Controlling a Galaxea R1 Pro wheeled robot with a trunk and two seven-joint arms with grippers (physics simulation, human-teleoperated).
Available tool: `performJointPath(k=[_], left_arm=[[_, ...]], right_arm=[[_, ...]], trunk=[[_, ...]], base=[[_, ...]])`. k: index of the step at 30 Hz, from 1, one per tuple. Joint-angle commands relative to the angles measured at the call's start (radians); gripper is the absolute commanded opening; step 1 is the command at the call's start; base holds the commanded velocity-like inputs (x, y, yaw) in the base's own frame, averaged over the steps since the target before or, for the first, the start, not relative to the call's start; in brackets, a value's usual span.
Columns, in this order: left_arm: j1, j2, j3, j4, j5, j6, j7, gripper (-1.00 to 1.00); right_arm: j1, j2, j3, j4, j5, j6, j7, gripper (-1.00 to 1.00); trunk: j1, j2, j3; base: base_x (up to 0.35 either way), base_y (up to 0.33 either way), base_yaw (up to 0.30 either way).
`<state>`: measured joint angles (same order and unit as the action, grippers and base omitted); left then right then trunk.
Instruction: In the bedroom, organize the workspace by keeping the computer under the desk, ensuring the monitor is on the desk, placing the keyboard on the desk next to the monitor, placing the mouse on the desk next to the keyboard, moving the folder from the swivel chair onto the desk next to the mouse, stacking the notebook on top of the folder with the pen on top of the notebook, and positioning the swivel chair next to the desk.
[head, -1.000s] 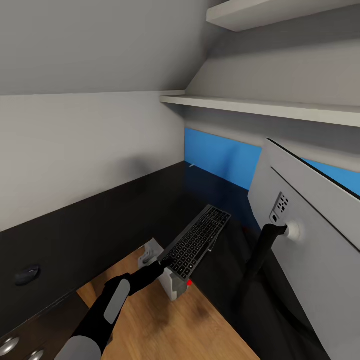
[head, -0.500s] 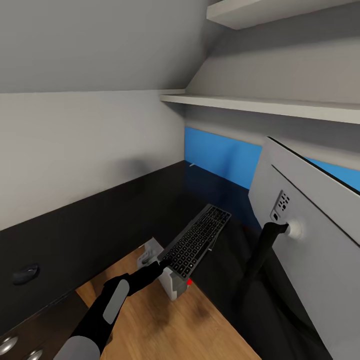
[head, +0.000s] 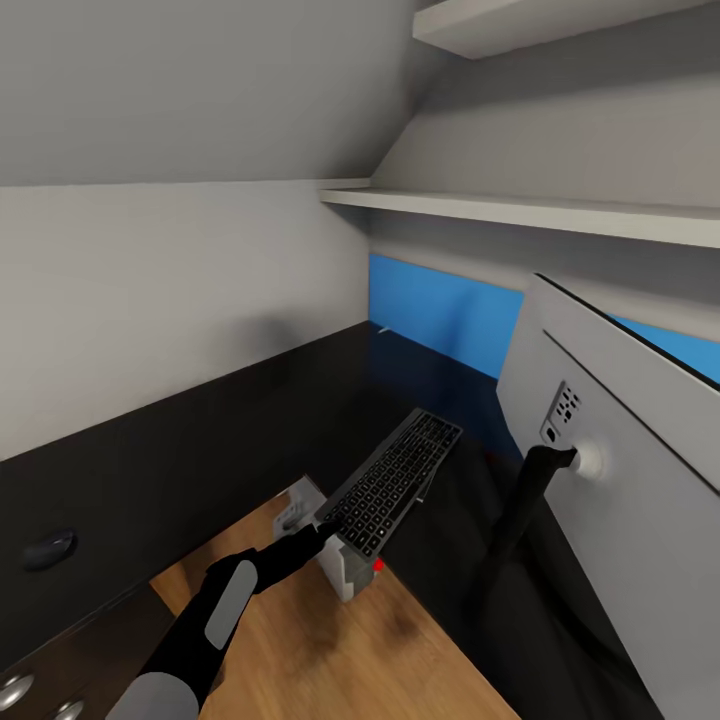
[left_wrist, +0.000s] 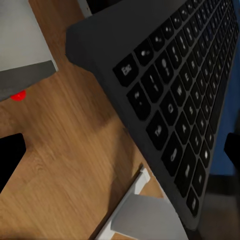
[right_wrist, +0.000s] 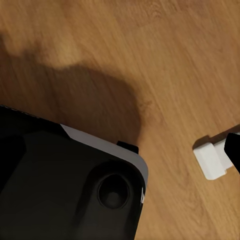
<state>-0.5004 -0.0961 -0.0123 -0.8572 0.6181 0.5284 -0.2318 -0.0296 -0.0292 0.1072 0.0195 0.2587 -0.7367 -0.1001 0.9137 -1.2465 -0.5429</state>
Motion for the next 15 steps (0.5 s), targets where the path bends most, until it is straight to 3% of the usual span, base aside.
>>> performJointPath(k=[1, 15], left_arm=[[0.000, 0.000, 0.001, -0.001, 0.004, 0.005, 0.000, 1.00], [0.000, -0.001, 0.000, 0.001, 0.005, 0.005, -0.001, 1.00]], right_arm=[[-0.001, 0.000, 0.008, 0.002, 0.005, -0.003, -0.010, 1.00], [-0.001, 0.000, 0.008, 0.002, 0.005, -0.003, -0.010, 1.00]], trunk=[[0.000, -0.001, -0.001], [0.000, -0.001, -0.001]], base=[[0.099, -0.083, 0.000], [0.047, -0.040, 0.000]])
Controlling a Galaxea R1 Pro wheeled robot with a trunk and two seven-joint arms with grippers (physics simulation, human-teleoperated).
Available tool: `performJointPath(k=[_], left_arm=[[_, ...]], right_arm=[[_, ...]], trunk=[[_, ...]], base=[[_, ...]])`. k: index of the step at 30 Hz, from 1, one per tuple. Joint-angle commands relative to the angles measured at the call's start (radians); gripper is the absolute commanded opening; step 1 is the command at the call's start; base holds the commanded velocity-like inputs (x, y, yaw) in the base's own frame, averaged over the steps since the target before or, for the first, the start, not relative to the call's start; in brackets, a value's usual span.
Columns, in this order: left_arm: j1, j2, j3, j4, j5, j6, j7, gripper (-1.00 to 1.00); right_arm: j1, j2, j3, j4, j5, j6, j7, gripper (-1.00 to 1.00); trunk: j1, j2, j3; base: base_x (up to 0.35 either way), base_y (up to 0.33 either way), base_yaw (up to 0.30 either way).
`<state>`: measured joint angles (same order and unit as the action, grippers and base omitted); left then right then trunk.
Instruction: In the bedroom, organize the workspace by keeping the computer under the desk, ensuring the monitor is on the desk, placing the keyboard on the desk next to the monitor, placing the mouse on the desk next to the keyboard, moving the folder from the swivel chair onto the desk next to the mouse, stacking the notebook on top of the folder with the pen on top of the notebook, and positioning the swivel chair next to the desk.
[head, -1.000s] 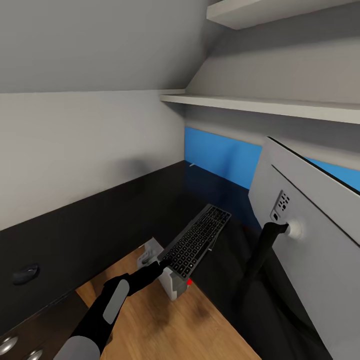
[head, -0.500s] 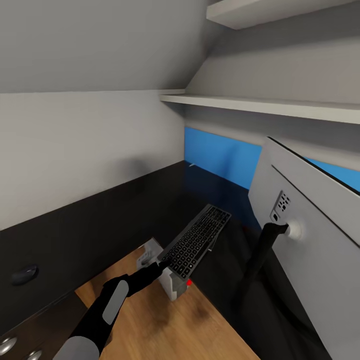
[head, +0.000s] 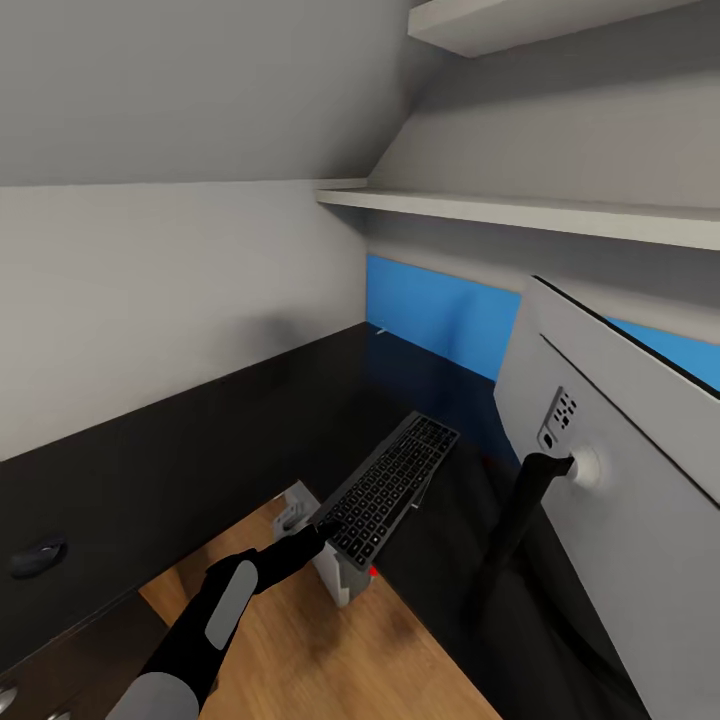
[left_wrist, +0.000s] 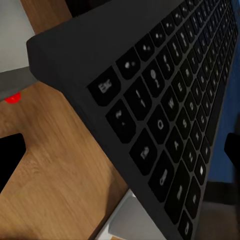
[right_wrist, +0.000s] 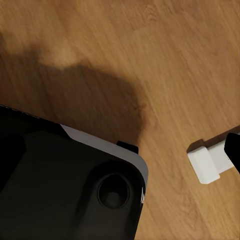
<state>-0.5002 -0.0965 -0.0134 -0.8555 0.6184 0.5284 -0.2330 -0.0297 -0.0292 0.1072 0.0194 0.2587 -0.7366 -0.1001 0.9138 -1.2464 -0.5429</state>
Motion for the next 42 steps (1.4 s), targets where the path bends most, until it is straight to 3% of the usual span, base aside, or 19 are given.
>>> performJointPath(k=[1, 42], left_arm=[[-0.001, 0.000, 0.001, -0.001, 0.004, 0.005, 0.000, 1.00], [-0.001, -0.006, -0.002, 0.029, 0.004, 0.004, -0.023, 1.00]], right_arm=[[-0.001, 0.000, 0.008, 0.002, 0.005, -0.003, -0.010, 1.00], [-0.001, 0.000, 0.008, 0.002, 0.005, -0.003, -0.009, 1.00]], trunk=[[0.000, -0.001, -0.001], [0.000, -0.001, -0.001]], base=[[0.004, -0.004, 0.000], [0.000, -0.004, 0.000]])
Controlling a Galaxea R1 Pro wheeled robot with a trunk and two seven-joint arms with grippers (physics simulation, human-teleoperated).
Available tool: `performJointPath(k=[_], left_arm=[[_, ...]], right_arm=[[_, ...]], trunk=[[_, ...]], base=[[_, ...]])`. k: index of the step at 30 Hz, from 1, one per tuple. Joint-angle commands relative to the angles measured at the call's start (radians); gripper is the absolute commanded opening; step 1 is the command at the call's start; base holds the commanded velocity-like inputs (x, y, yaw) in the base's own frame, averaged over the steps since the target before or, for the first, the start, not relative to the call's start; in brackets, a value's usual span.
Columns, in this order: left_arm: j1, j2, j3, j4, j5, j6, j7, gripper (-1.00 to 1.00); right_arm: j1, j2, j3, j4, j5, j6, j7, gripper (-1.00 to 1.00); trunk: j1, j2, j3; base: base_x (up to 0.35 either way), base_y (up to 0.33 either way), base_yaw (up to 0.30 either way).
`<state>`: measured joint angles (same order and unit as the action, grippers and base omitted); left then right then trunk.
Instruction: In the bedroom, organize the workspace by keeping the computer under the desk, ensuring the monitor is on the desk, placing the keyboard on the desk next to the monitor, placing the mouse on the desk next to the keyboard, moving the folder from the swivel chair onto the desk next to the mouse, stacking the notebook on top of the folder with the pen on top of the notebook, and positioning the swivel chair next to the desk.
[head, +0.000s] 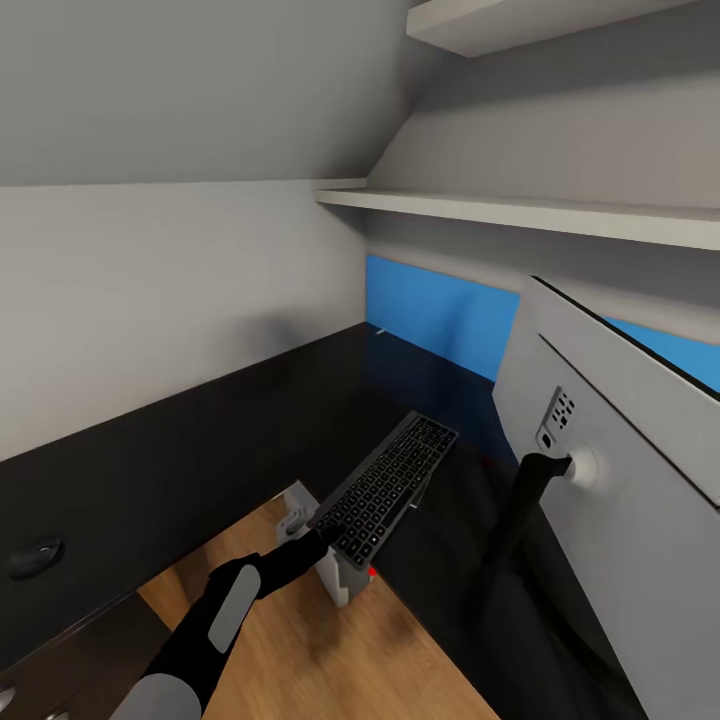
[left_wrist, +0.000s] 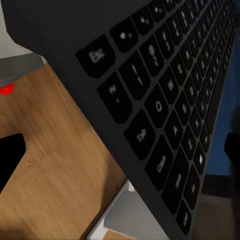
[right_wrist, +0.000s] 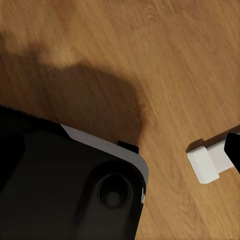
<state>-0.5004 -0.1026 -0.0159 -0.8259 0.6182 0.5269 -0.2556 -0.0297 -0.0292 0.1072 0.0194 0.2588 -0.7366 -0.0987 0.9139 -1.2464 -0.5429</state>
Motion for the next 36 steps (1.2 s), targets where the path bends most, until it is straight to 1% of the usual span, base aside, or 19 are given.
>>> performJointPath(k=[1, 9, 28, 36], left_arm=[[-0.001, 0.000, 0.001, 0.001, 0.005, 0.005, -0.005, 1.00], [0.000, 0.000, 0.001, 0.011, 0.003, 0.005, -0.026, 1.00], [-0.001, 0.001, 0.002, 0.022, 0.003, 0.004, -0.030, 1.00], [-0.001, 0.000, 0.002, 0.022, 0.004, 0.004, -0.030, 1.00]], right_arm=[[-0.001, 0.000, 0.008, 0.002, 0.005, -0.003, -0.010, 1.00], [-0.001, 0.000, 0.008, 0.002, 0.005, -0.003, -0.010, 1.00], [-0.001, 0.000, 0.008, 0.003, 0.005, -0.003, -0.010, 1.00], [-0.001, 0.001, 0.008, 0.004, 0.005, -0.003, -0.010, 1.00]], trunk=[[0.000, -0.001, -0.001], [0.000, -0.001, -0.001], [0.000, -0.001, -0.001], [0.000, -0.001, -0.001]], base=[[0.000, -0.006, 0.000], [0.040, -0.002, 0.000], [0.016, 0.000, 0.000], [0.086, -0.037, 0.000]])
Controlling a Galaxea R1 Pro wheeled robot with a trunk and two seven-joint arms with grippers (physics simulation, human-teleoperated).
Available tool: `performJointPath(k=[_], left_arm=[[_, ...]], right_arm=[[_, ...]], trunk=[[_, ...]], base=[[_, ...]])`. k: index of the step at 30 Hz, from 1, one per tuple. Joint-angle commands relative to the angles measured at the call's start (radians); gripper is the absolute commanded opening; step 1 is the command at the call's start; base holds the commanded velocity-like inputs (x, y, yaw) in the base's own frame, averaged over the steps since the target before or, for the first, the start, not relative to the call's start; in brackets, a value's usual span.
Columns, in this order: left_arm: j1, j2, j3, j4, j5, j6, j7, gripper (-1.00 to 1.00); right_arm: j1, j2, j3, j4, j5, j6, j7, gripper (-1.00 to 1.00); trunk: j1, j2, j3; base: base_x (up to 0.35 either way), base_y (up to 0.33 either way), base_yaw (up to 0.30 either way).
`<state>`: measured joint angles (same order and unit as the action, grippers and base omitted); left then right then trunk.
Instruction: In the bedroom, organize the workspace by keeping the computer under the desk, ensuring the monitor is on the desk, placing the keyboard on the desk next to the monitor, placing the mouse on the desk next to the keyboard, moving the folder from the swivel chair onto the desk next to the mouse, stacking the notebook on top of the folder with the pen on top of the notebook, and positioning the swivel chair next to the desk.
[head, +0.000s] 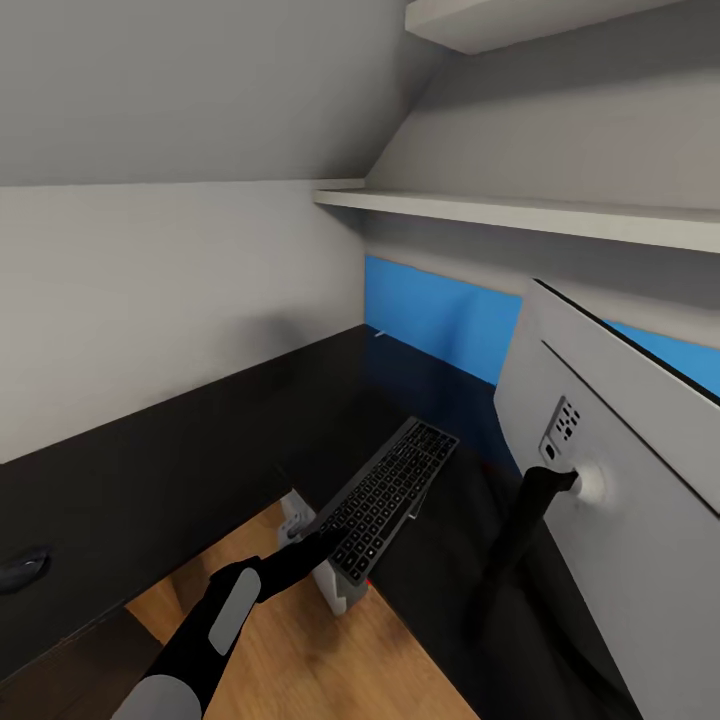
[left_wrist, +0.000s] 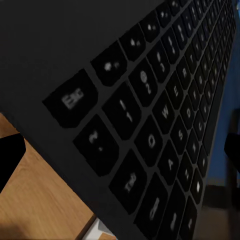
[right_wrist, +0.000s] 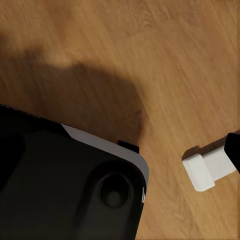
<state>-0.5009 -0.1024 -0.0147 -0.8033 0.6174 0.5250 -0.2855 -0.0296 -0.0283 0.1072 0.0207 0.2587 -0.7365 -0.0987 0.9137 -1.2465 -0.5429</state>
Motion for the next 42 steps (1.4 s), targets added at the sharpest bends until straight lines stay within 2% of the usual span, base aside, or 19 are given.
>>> performJointPath(k=[1, 27, 28, 42], left_arm=[[0.000, 0.000, 0.000, -0.001, 0.005, 0.006, 0.000, 1.00], [0.000, 0.000, 0.001, -0.001, 0.005, 0.003, 0.000, 1.00], [0.000, 0.000, 0.001, -0.001, 0.005, 0.002, 0.000, -1.00], [0.000, 0.003, 0.001, -0.001, 0.005, 0.000, 0.000, -1.00]], right_arm=[[-0.001, 0.000, 0.008, 0.002, 0.005, -0.003, -0.010, 1.00], [-0.001, 0.000, 0.008, 0.002, 0.005, -0.003, -0.010, 1.00], [-0.001, 0.000, 0.008, 0.002, 0.005, -0.003, -0.010, 1.00], [-0.001, 0.001, 0.008, 0.002, 0.005, -0.003, -0.010, 1.00]], trunk=[[0.000, -0.001, -0.001], [0.000, -0.001, -0.001], [0.000, -0.001, -0.001], [0.000, -0.001, -0.001]], base=[[0.057, -0.033, 0.000], [0.007, -0.004, 0.000], [0.000, 0.000, 0.000], [0.000, 0.000, 0.000]])
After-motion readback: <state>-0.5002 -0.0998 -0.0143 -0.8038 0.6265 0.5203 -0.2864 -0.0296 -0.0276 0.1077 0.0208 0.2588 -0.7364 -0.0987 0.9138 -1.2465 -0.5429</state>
